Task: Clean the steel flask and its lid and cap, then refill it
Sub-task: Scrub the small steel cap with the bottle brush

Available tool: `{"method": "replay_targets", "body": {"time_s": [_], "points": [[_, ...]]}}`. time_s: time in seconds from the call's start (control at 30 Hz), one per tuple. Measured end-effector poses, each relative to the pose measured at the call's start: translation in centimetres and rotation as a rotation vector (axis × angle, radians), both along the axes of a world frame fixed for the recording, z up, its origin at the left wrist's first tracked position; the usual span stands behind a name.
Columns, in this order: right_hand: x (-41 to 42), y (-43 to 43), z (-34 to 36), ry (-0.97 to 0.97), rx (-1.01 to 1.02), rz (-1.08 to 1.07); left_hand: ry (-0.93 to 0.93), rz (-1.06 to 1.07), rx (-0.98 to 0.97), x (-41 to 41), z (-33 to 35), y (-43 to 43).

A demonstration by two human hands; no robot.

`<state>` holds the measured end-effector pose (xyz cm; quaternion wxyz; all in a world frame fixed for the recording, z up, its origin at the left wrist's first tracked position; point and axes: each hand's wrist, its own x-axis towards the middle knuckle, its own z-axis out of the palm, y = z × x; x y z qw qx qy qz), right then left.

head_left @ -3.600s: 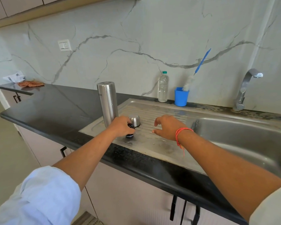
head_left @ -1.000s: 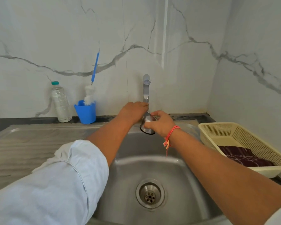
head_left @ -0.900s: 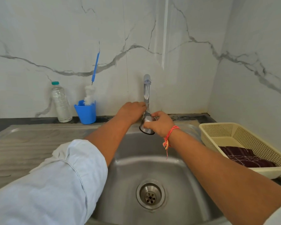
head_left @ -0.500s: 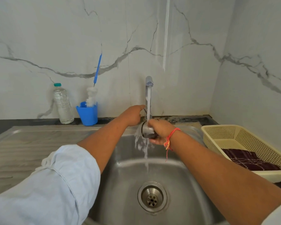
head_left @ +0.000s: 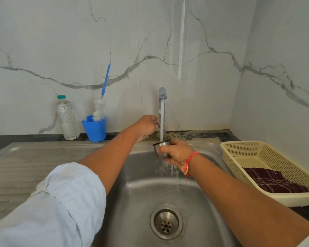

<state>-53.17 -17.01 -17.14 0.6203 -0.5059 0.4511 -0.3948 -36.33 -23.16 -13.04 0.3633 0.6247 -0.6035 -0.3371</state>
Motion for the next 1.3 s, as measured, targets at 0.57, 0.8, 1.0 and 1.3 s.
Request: {"method": "replay_targets", "body": {"time_s": [0.57, 0.8, 1.0, 1.3], "points": [[-0.9, -0.7, 0.2, 0.583, -0.475, 0.028, 0.138, -0.119, -0.007, -1.8, -0.2, 1.2], [-2.0, 1.1, 2.5, 0.895, -0.561, 0.119, -0.085, 0.017, -0.043, -1.6, -1.5, 5.5], [-0.8, 3.3, 4.1, 0.899, -0.559, 0.213, 0.183, -0.133, 0.129, -0.3, -1.9, 14.2], [4.4, 6.8, 6.7, 0.729, -0.654, 0.254, 0.594, 0.157, 0.010, 3.7, -2.5, 18.9]]}}
